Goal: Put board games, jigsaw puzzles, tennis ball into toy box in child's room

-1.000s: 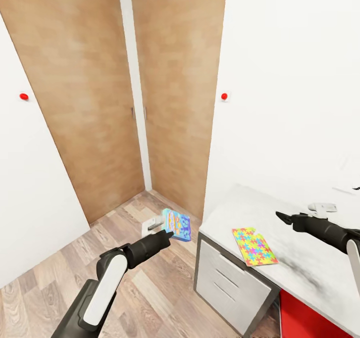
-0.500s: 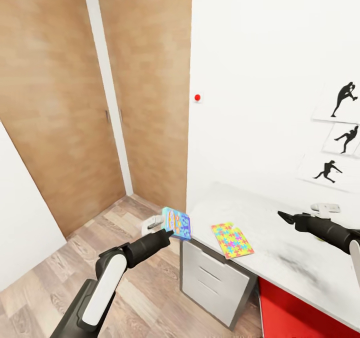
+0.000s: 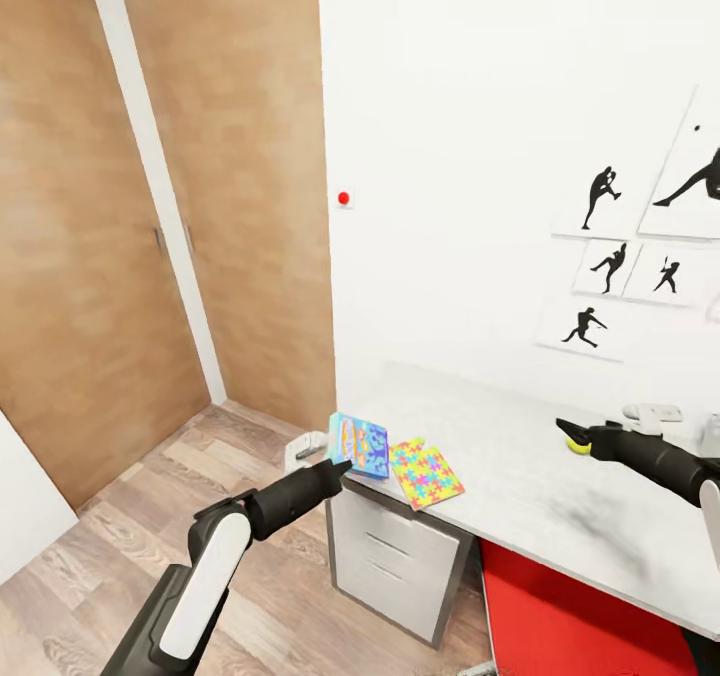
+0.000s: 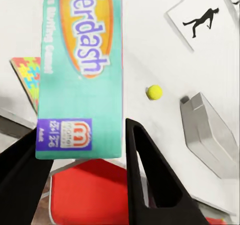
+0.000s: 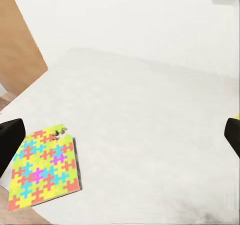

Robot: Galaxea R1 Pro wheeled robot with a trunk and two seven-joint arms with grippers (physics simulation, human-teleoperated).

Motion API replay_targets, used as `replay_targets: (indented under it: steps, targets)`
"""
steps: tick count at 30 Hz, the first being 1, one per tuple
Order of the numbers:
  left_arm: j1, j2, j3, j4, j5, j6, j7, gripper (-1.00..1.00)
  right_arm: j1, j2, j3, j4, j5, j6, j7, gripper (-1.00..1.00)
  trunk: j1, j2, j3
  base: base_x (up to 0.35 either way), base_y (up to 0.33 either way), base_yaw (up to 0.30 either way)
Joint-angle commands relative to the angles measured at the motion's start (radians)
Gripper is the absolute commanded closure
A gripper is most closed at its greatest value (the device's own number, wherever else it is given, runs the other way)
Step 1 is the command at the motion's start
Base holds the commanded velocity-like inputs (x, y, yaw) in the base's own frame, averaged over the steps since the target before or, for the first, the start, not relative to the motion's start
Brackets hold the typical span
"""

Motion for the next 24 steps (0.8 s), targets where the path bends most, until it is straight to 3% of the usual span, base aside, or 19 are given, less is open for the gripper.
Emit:
replay_targets:
  steps: [1, 6, 7, 10, 24]
  targets:
    - [-0.001, 0.0, 0.001, -0.001, 0.002, 0.005, -0.002, 1.0, -0.001, 0.0, -0.001, -0.001, -0.006, 0.008, 0.0, -1.0, 0.001, -0.002, -0.002, 0.0, 0.0, -0.287]
    - [0.003, 0.0, 0.004, -0.001, 0.001, 0.004, -0.022, 1.0, -0.001, 0.0, -0.007, -0.001, -0.006, 0.001, 0.025, -1.0, 0.001, -0.002, 0.001, 0.0, 0.0, -0.286]
    - [0.005, 0.0, 0.007, -0.001, 0.0, 0.004, -0.028, 1.0, -0.001, 0.0, -0.034, -0.001, -0.006, -0.001, 0.059, -1.0, 0.001, -0.002, 0.002, 0.0, 0.0, -0.283]
    - [0.005, 0.0, 0.007, -0.001, 0.0, 0.004, -0.031, 1.0, -0.001, 0.0, -0.045, -0.001, -0.006, -0.002, 0.075, -1.0, 0.001, -0.002, 0.003, 0.0, 0.0, -0.282]
    - [0.007, 0.0, 0.007, -0.001, 0.0, 0.003, -0.032, 1.0, -0.001, 0.001, -0.052, -0.001, -0.006, -0.003, 0.085, -1.0, 0.001, -0.002, 0.012, 0.0, 0.0, -0.282]
